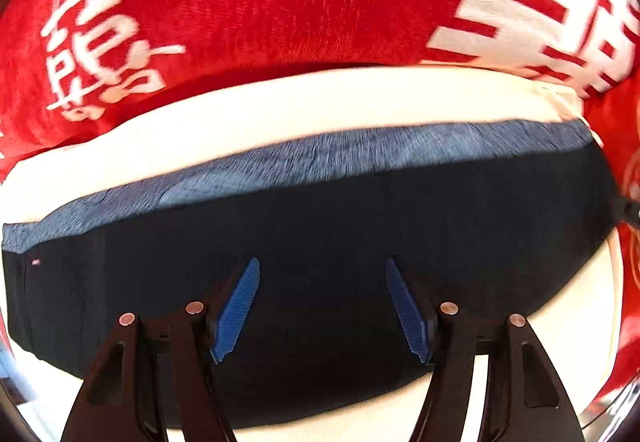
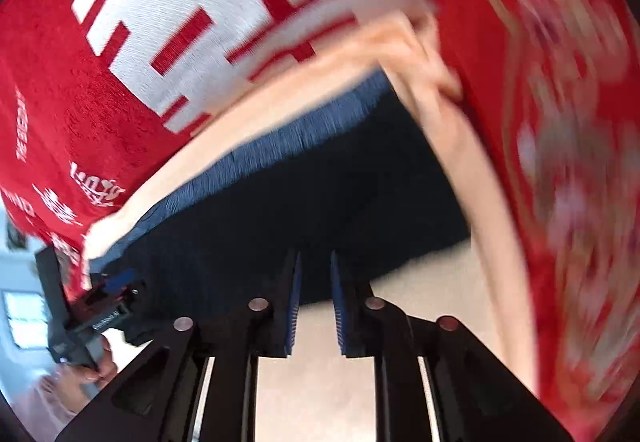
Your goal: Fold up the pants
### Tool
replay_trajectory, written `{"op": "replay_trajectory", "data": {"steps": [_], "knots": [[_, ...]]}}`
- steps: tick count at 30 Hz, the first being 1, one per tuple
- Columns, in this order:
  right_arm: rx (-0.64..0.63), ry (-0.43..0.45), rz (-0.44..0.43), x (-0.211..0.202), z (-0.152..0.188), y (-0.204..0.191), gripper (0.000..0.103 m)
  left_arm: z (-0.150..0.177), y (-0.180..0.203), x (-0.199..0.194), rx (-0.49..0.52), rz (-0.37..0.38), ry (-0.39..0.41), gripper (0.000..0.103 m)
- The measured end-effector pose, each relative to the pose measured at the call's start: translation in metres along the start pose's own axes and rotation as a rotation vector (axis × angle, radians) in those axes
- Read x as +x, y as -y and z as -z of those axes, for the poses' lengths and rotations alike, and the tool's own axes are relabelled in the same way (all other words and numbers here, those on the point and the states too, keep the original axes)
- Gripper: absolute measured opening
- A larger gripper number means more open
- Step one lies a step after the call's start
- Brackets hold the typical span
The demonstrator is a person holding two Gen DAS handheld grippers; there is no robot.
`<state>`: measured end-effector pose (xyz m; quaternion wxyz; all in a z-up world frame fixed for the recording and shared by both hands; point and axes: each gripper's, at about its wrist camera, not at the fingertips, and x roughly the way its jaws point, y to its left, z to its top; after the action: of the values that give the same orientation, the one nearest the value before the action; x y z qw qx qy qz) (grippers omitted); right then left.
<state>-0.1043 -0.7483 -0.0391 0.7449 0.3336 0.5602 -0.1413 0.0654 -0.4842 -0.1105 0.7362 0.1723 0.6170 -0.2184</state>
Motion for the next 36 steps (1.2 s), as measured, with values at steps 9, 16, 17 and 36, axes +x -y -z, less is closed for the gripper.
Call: {"op": "replay_trajectory", "data": {"steps": [9, 16, 17, 36], "knots": [[-0.008, 0.005, 0.142, 0.034, -0.024, 0.022, 0.014, -0.003, 0.003, 0.024, 0.026, -0.124, 0.021, 0.103], [0.117, -0.045, -0.044, 0.015, 0.002, 0.01, 0.029, -0.003, -0.02, 0.018, -0.043, -0.013, -0.021, 0.103], [0.128, -0.067, -0.099, 0.017, 0.009, 0.002, 0.029, 0.0, -0.025, 0.009, -0.044, 0.003, -0.003, 0.103], [0.259, -0.313, -0.63, 0.171, 0.224, -0.279, 0.04, 0.078, -0.319, -0.033, -0.129, -0.153, -0.012, 0.103]]}}
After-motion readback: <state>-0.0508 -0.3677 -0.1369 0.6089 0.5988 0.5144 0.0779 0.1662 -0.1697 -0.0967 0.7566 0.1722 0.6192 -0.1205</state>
